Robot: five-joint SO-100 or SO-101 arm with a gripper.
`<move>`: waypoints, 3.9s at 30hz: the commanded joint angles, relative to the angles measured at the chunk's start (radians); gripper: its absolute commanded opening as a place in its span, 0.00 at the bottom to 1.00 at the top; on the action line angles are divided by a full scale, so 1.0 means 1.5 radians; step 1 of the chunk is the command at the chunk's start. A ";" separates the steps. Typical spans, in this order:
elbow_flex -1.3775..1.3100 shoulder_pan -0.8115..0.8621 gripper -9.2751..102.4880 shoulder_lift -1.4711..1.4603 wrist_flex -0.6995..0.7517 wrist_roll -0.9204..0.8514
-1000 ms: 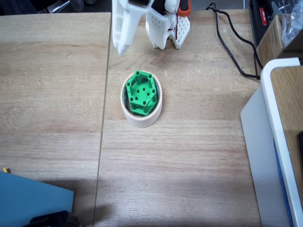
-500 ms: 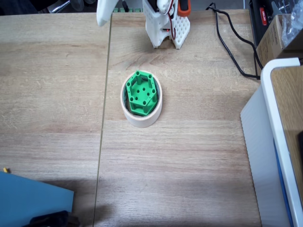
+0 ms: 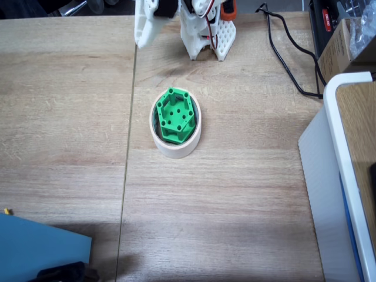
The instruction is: Grasp a component and put it in the bin.
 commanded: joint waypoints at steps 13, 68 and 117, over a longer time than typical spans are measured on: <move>0.146 0.004 0.08 0.092 -0.004 -0.010; 0.282 0.006 0.08 0.099 0.001 -0.005; 0.308 0.004 0.09 0.099 0.001 -0.005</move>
